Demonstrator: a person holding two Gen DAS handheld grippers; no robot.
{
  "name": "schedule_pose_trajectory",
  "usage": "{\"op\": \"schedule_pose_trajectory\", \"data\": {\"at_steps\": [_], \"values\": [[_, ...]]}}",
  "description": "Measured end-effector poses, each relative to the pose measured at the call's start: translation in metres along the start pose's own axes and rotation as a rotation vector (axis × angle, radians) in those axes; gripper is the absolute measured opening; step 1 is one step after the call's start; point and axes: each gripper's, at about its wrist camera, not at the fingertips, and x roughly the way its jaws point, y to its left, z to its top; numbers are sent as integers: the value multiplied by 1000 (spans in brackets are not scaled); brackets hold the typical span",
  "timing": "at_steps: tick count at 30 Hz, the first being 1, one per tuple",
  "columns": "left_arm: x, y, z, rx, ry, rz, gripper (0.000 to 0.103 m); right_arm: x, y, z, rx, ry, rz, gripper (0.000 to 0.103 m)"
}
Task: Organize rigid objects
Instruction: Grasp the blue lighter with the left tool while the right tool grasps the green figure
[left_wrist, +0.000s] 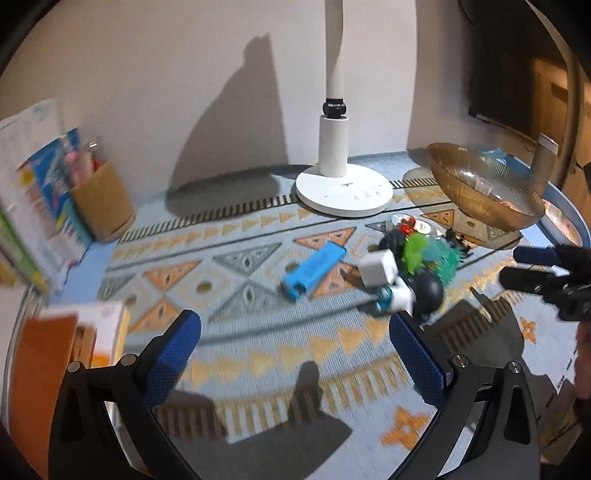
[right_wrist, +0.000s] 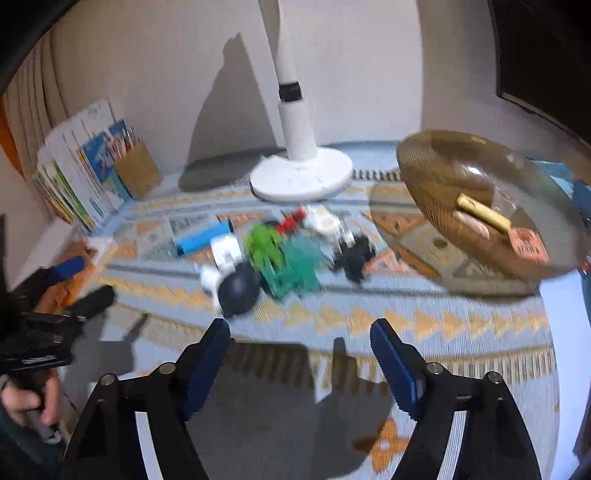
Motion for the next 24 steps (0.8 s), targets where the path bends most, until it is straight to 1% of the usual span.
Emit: {"op": "schedule_pose_trajectory", "data": {"at_steps": [2,4,5,8,10,11,12,15,16,17,19,20,21,22,23,24], "values": [[21,6,12,18,32,-16,102,4,-1,11,7,4,33,67],[39,8,18,37,62,-51,99,12,-2,16,9,13,43,66],[51,8,21,53,82,-70,96,16,-3,17,8,20,45,65],[80,6,26,98,124,-90,94,35,-4,16,15,61,76,64],[97,4,29,112,151,-103,89,50,-6,17,27,86,88,63],[103,4,29,116,162,-117,84,55,-6,18,29,88,86,61],[108,3,29,118,173,-131,83,58,-7,20,33,87,86,61],[118,-5,27,148,197,-158,83,70,-13,25,66,105,109,58],[120,-7,28,150,193,-166,83,74,-15,25,79,116,124,54],[121,-9,28,145,194,-179,82,77,-17,24,94,121,139,50],[123,-10,30,128,195,-182,82,80,-23,23,138,113,167,50],[123,-11,30,125,190,-180,78,80,-25,23,151,110,180,49],[122,-13,30,127,180,-183,61,78,-27,22,165,105,193,49],[120,-13,31,129,173,-194,47,77,-31,21,184,100,215,48],[119,-14,32,129,170,-189,29,76,-33,20,197,97,238,46],[118,-14,32,122,176,-195,24,74,-35,18,216,92,259,46]]}}
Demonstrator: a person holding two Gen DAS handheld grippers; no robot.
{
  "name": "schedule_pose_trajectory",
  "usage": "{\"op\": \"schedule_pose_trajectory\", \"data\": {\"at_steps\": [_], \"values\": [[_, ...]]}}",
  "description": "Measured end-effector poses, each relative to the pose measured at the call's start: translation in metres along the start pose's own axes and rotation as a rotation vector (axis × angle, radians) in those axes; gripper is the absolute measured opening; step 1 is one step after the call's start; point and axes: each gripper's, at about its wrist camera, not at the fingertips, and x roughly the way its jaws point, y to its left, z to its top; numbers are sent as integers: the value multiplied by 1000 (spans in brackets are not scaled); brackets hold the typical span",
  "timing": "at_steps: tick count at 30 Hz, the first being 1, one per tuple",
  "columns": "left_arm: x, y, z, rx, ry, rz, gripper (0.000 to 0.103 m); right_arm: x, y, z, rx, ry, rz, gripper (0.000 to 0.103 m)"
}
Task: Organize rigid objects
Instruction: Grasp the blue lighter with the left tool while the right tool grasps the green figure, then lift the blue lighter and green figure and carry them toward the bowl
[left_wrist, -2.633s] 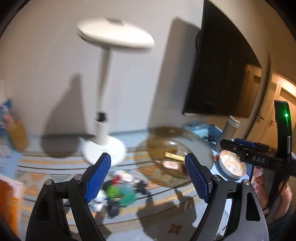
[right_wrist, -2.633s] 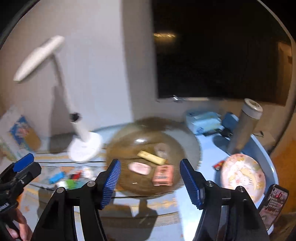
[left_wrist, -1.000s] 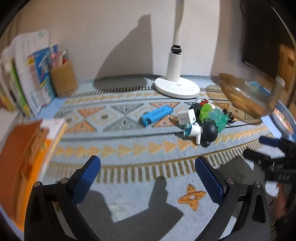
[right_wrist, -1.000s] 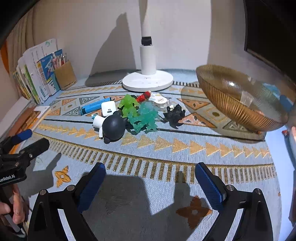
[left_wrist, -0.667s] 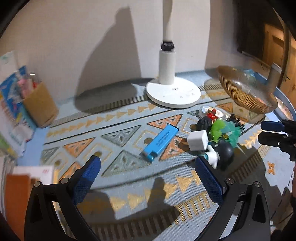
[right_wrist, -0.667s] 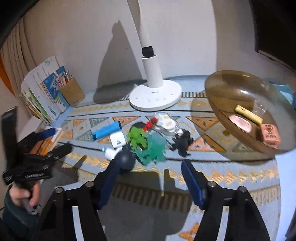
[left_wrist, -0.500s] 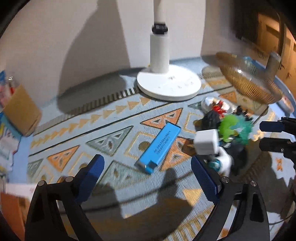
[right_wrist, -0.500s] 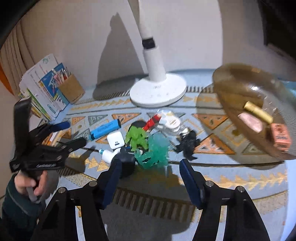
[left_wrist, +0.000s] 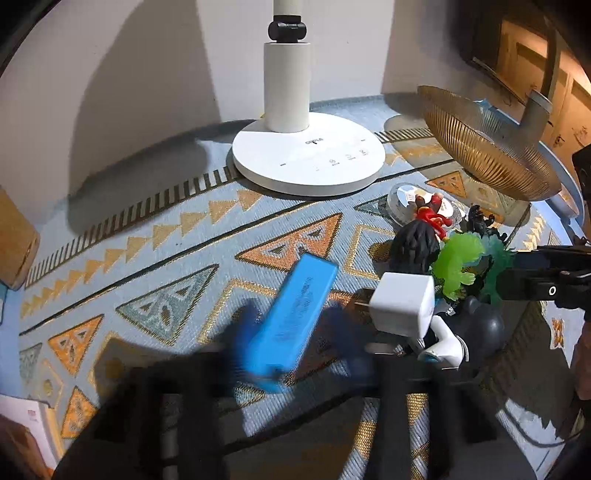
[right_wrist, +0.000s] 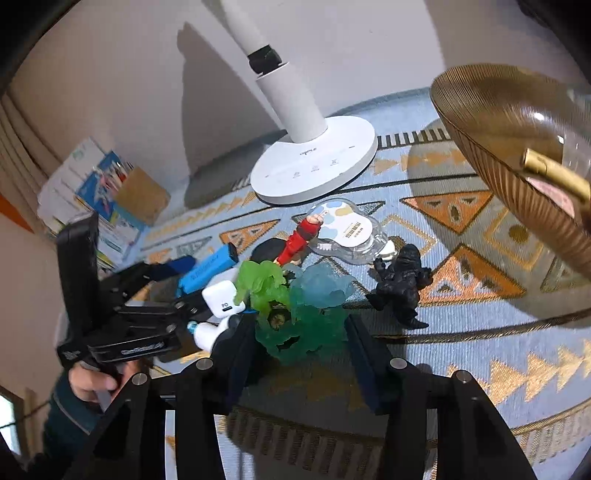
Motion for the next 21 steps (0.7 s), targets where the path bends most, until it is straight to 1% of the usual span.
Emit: {"op": "schedule_pose_trajectory", "data": {"at_steps": [3,5,8,10,12,15,16,19,21], "values": [[-4,-1,-6,-26,-4,-1,23,-7,-1,-1,21,-12,40,45],[-14,-1,-13,-70,-14,-25,22,-16,2,-5,15,-32,43,45],[-40,-1,-27,-148,-55,-83,21,-37,5,-12,12,-62,52,45],[-58,-4,-37,-179,-76,-91,21,-54,5,-18,11,-66,60,45],[-77,-13,-52,-201,-94,-93,21,-63,4,-25,0,-48,49,45],[-94,-30,-78,-239,-85,-101,21,-72,4,-41,-39,25,-41,45],[-95,-34,-86,-251,-73,-101,21,-72,4,-49,-66,57,-100,45],[-95,-50,-112,-277,-32,-95,21,-69,8,-68,-139,125,-238,45],[-94,-60,-124,-280,-27,-88,21,-67,11,-75,-161,145,-248,46]]}}
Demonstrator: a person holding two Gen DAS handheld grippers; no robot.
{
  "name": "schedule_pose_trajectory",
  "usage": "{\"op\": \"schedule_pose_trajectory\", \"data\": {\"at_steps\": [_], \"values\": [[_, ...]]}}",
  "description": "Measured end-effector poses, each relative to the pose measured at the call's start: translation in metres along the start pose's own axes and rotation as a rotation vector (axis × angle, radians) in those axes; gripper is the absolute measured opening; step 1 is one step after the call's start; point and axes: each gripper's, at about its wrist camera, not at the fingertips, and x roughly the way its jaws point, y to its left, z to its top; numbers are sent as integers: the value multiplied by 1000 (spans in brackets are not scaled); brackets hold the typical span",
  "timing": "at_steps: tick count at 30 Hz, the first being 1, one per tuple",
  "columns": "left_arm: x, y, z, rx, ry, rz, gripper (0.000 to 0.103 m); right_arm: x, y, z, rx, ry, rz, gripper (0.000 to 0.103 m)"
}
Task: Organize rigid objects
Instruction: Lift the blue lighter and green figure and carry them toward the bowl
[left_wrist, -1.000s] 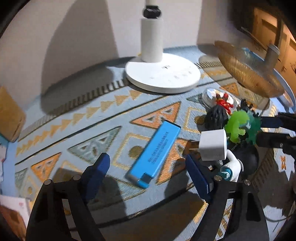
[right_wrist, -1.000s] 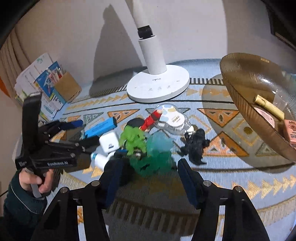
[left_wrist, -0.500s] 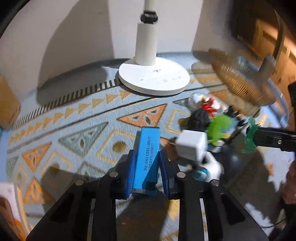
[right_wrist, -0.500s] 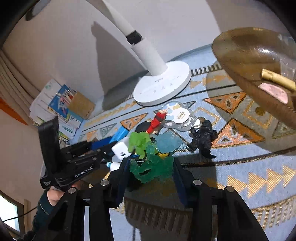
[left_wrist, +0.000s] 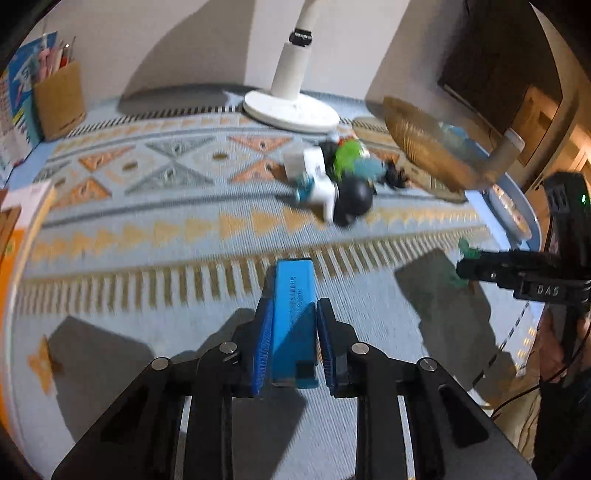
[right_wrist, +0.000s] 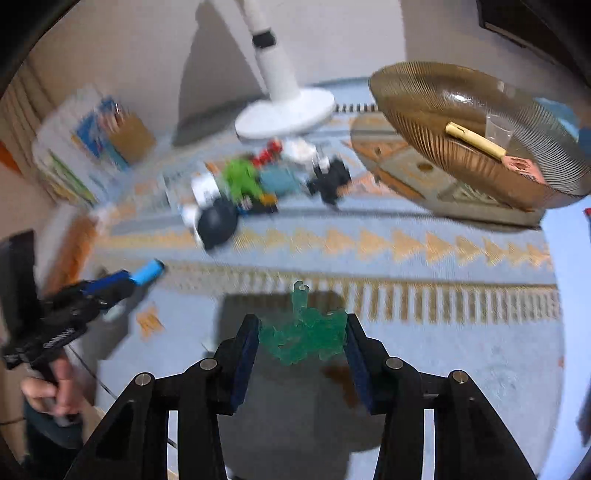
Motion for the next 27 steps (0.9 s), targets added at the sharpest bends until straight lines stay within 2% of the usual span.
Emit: {"op": "schedule_pose_trajectory", "data": {"at_steps": [3,4,5,6,8,11,14,17,19,21,22,23,25,27], "values": [[0,-6,-7,-5,-8,9,22,-2,8,-2,-31,-20,-35,46],[0,-7,-7,-6,-9,21,30,-3,11,-3,-45,-31,-46,46],[0,-8,-7,-12,-6,29,43,-2,11,-3,-51,-39,-43,48],[0,-8,-7,-16,-5,29,47,-1,11,-3,-48,-42,-29,50],[0,-10,-7,-19,-10,36,64,0,4,-5,-20,-45,14,65],[3,-13,-6,-14,-22,72,67,-4,-3,-15,-22,-52,-1,77],[8,-19,-5,8,-27,107,67,-6,-9,-27,-33,-49,-19,80],[12,-28,-6,42,-26,161,66,-3,-14,-35,-14,-42,-9,80],[13,-33,-7,65,-28,186,56,-3,-14,-35,-5,-63,-18,80],[12,-34,-7,72,-33,196,32,-2,-11,-31,0,-81,-23,80],[11,-33,-6,62,-35,181,26,0,-9,-27,4,-91,-39,80],[12,-31,-6,50,-35,171,21,2,-6,-25,1,-93,-51,78],[11,-27,-5,15,-42,137,21,9,1,-19,-18,-93,-76,62],[10,-28,-6,-9,-49,119,21,15,8,-15,-46,-107,-127,54]]}}
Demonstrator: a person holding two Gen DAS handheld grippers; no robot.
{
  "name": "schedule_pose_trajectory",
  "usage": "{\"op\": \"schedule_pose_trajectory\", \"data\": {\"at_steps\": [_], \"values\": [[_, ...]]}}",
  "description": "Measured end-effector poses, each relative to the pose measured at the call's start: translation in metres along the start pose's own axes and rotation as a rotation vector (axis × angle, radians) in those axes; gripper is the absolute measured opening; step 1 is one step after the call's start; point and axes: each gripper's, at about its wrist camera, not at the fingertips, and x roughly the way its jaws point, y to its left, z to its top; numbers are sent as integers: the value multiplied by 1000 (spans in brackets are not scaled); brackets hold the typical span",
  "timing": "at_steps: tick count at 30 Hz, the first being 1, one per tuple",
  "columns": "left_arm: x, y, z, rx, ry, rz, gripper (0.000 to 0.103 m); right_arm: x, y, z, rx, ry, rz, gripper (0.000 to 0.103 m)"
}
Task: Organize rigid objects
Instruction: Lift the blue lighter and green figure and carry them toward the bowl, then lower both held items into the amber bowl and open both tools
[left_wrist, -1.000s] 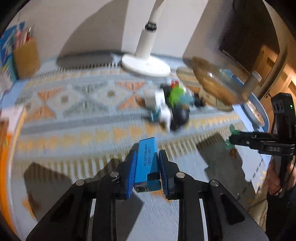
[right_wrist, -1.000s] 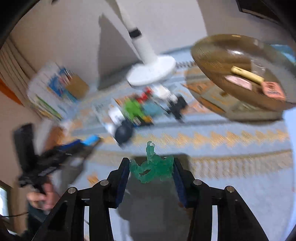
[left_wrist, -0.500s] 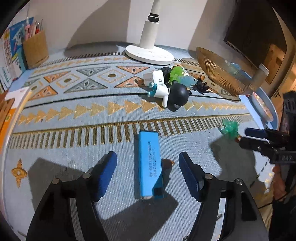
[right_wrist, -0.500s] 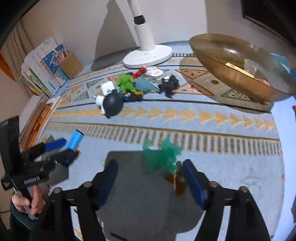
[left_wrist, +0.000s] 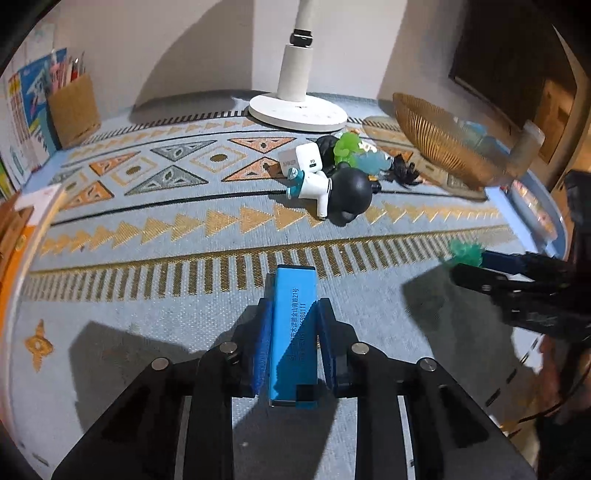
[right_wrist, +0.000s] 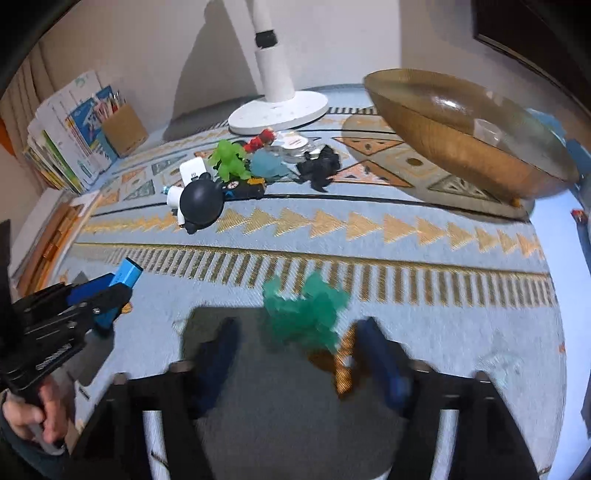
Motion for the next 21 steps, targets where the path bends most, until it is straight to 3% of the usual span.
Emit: {"op": "schedule_pose_trajectory", "data": {"at_steps": [1,6,13,16,21], "values": [[-1,0,0,-9,-3,-12,21,1,5,1,-31,-5,-37,44],[-22,-9,6,-19,-69,-43,21,-19,2,2,-29,-75,-11,44],[-60,-37,32,24,-178,-68,21,-72,-26,15,26,-204,-60,44],[-78,-56,55,65,-237,-75,21,-107,-44,27,56,-283,-97,44],[-106,-97,111,127,-340,-151,21,-168,-83,55,121,-426,-175,44]]}}
